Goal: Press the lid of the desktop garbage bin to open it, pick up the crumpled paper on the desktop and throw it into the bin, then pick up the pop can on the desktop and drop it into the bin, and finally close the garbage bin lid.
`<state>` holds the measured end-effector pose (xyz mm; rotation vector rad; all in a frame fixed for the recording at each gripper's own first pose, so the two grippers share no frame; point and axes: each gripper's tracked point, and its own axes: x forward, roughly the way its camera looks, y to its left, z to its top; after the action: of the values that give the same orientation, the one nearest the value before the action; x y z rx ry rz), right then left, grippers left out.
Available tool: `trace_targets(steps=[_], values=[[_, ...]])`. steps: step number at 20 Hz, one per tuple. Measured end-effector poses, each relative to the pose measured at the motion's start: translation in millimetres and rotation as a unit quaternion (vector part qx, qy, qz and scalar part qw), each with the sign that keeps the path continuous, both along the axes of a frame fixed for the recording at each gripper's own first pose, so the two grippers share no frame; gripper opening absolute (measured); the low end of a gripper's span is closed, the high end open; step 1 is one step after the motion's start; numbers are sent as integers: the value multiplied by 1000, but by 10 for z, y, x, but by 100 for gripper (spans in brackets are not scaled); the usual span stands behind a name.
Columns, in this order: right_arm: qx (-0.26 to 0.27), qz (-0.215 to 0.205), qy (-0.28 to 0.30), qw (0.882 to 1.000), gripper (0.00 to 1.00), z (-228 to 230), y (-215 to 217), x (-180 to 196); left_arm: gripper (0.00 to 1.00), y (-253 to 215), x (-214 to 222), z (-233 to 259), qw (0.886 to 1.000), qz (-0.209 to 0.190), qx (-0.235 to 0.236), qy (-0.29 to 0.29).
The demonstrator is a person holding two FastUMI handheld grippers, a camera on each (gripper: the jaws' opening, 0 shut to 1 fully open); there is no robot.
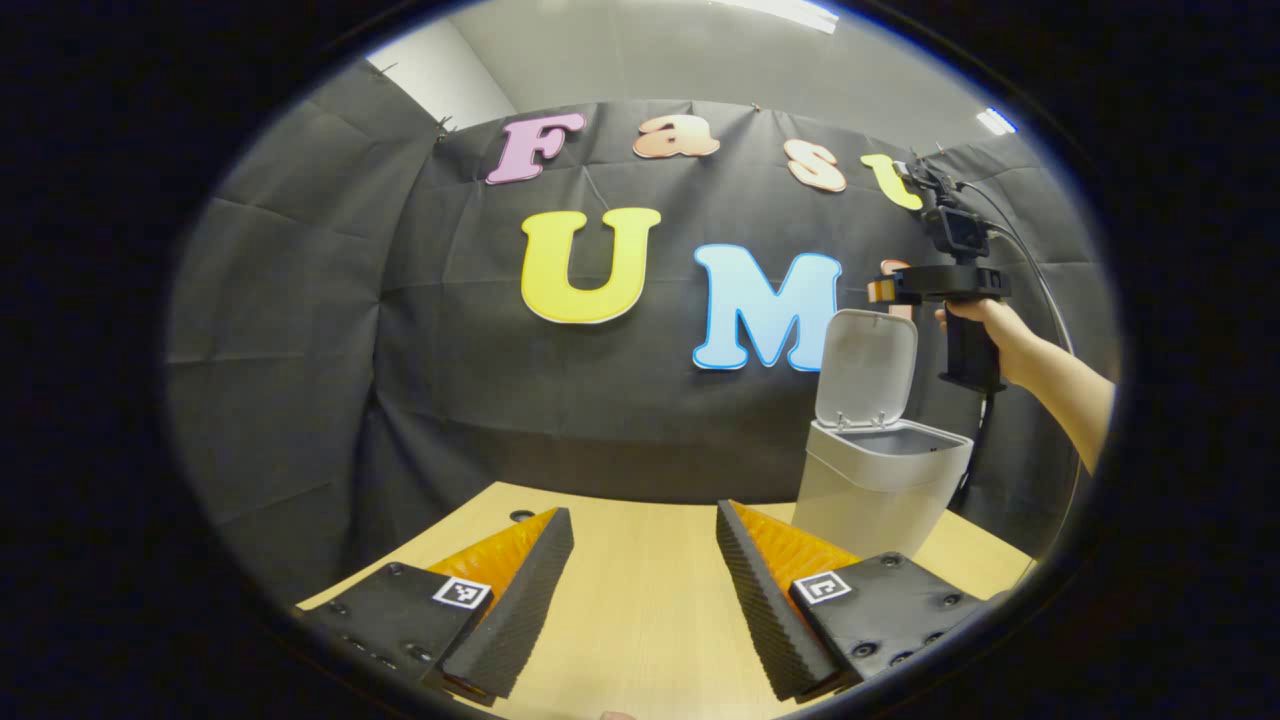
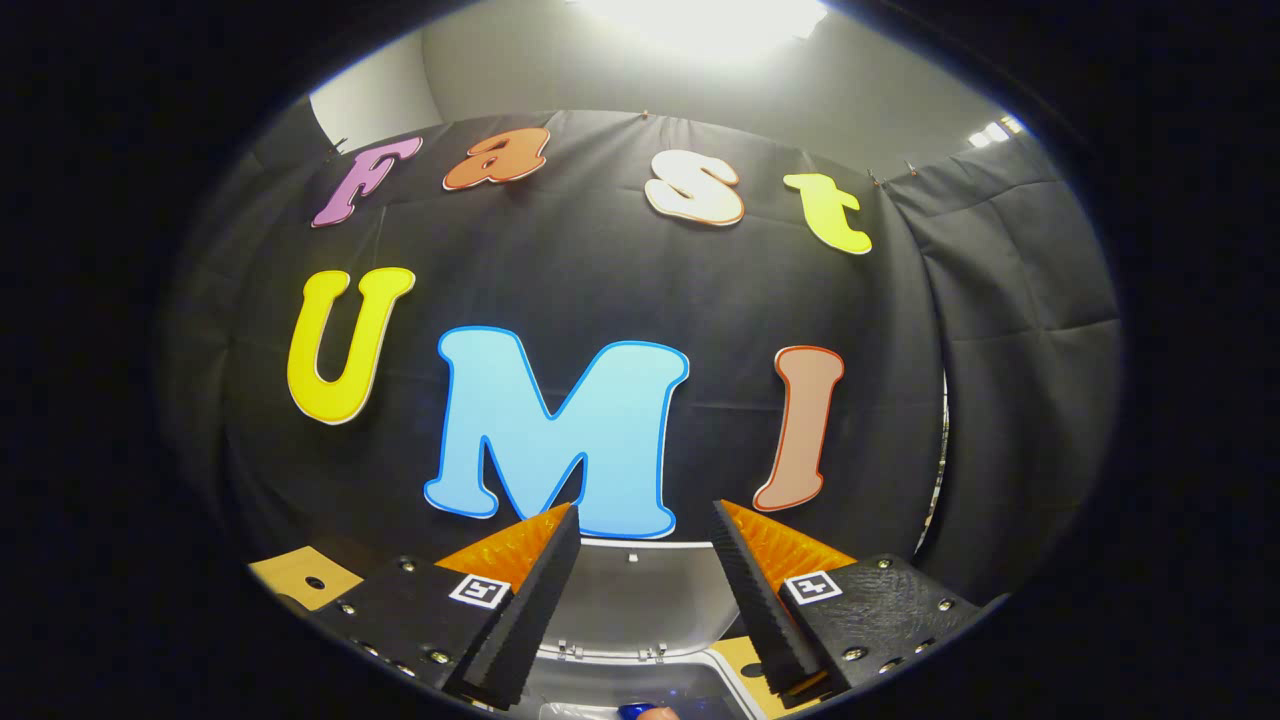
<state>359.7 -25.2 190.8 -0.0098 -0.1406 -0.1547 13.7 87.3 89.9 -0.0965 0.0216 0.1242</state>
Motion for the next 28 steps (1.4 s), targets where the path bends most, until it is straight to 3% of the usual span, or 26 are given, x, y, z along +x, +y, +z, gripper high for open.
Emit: trace_targets(steps=[11,12,16,21,28], values=[[28,28,32,999,80,-48,48,380,95,112,13,-34,999,30,-28,-4],[35,31,34,998,84,-56,42,398,95,132,17,-28,999,35,-30,-6],[57,41,53,996,85,-150,15,415,96,158,3,-59,998,43,-41,-6],[64,51,60,995,86,-208,33,294,96,166,-72,-69,999,41,-29,-5],[62,55,52,995,81,-416,81,-229,96,-19,-87,-49,1000,13,-22,-1]])
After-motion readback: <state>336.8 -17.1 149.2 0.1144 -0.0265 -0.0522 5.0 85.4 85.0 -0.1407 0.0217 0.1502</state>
